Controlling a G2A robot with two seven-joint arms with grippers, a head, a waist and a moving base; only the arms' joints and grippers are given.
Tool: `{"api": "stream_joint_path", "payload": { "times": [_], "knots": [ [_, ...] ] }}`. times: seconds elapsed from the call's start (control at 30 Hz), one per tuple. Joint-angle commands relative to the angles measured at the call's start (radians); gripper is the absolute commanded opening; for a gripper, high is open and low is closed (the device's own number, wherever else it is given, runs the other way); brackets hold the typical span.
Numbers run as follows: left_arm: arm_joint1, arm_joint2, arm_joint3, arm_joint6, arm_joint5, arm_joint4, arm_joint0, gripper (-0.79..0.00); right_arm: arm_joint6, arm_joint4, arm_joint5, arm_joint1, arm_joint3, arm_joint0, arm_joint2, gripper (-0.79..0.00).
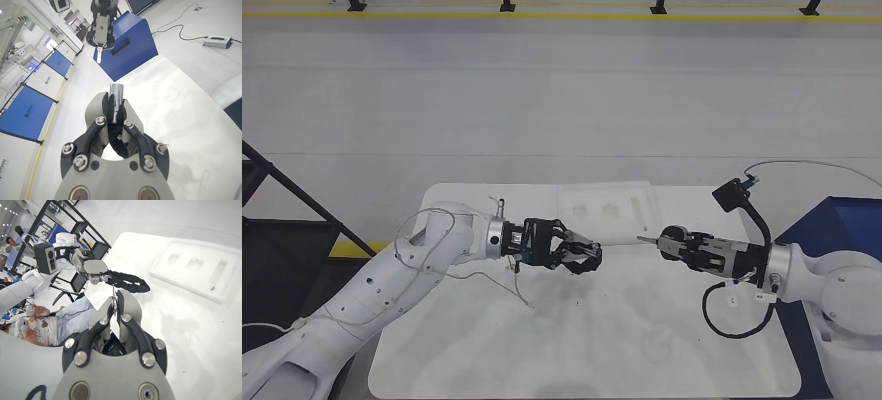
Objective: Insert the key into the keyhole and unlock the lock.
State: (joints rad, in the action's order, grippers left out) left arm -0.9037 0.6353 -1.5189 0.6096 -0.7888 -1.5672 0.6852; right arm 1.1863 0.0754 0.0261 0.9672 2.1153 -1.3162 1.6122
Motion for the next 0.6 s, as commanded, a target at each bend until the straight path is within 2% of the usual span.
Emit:
{"api": "stream_joint_path", "payload": {
  "times": [0.0, 0.07, 0.57],
  "knots": [
    [-0.016, -0.018, 0.031, 0.02, -0.001, 0.015, -0.014, -0.785, -0.003, -0.002, 0.002, 0.0, 0.0, 0.0, 0.0, -0.785],
    [-0.034, -0.035, 0.066, 0.055, -0.008, 0.028, -0.032, -0.785, -0.003, -0.002, 0.002, 0.0, 0.0, 0.0, 0.0, -0.785],
    [-0.034, -0.035, 0.066, 0.055, -0.008, 0.028, -0.032, -0.785, -0.003, -0.002, 0.002, 0.0, 0.0, 0.0, 0.0, -0.785]
  ]
}}
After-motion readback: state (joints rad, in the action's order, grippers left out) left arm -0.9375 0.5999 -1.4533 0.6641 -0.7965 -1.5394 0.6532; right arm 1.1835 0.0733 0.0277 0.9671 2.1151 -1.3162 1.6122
